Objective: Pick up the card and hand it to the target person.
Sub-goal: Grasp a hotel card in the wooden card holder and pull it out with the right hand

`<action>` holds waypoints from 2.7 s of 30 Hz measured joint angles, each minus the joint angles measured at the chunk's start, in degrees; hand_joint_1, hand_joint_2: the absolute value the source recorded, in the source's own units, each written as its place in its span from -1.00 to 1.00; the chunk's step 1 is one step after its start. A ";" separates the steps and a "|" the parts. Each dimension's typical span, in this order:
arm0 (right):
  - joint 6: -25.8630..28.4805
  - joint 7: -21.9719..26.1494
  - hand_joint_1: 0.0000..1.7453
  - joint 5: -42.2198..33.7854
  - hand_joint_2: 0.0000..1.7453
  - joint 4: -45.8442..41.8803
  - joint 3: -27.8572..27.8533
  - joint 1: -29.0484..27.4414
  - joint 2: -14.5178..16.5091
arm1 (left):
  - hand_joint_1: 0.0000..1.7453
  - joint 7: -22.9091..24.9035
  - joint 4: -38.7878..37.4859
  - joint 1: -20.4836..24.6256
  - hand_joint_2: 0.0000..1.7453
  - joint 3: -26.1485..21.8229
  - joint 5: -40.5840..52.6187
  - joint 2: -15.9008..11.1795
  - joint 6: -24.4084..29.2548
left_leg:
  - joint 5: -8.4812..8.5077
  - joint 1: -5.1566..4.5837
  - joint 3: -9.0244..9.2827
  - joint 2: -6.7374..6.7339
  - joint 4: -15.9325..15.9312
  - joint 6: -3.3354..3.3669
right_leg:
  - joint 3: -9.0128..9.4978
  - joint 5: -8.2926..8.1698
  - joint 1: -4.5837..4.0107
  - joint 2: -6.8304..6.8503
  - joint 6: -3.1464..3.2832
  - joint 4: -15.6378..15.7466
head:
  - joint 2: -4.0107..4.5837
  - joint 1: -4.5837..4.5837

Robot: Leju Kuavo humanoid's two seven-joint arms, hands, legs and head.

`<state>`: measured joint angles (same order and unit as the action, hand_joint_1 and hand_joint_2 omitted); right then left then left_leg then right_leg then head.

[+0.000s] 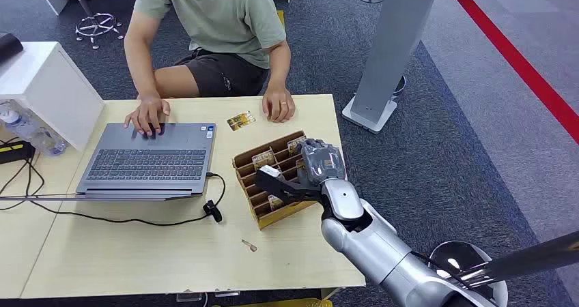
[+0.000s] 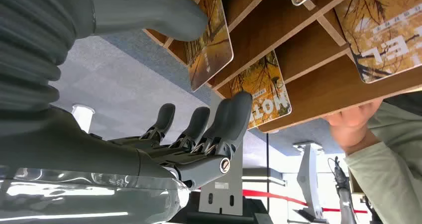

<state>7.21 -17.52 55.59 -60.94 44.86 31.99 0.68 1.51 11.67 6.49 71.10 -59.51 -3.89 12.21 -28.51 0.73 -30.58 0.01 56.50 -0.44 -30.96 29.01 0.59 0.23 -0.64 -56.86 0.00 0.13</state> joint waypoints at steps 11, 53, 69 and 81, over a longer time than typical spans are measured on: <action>0.04 0.24 -0.03 -0.16 1.00 1.90 0.00 0.05 0.33 | -1.00 0.00 0.00 0.00 1.00 0.00 -0.16 0.00 0.05 | 0.00 0.00 0.00 0.00 0.00 0.00 | 0.00 0.00 0.00 0.00 0.00 0.00 | 0.00 0.00; -0.45 -1.39 0.38 -0.87 1.00 1.38 -0.32 -0.72 0.52 | -1.00 -0.18 0.00 -0.01 1.00 0.11 0.62 0.00 -0.52 | 0.00 0.00 0.02 0.00 0.00 0.00 | 0.01 0.00 0.00 0.00 0.00 0.01 | 0.00 0.01; -1.81 -3.66 0.38 3.14 1.00 -19.62 -2.37 -2.48 -2.55 | -1.00 -0.28 0.00 -0.16 1.00 0.00 0.10 -0.01 -0.38 | 0.00 0.00 0.02 -0.03 0.01 0.00 | -0.01 0.00 0.00 -0.02 0.00 0.00 | 0.00 -0.01; 7.09 5.86 0.38 4.11 1.00 -24.06 -2.77 -2.80 -2.37 | -1.00 -0.83 0.00 -0.12 1.00 0.03 0.81 0.00 -0.51 | 0.00 0.00 -0.03 -0.02 0.00 0.00 | -0.01 0.00 0.00 -0.02 0.00 -0.01 | 0.00 0.01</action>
<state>14.31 -11.66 59.71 -85.00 42.10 29.19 -1.69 0.68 11.67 6.37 71.13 -58.70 -3.89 11.69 -28.51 0.73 -30.62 -0.01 56.50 -0.44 -30.98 29.01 0.59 0.22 -0.64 -56.87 0.00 0.14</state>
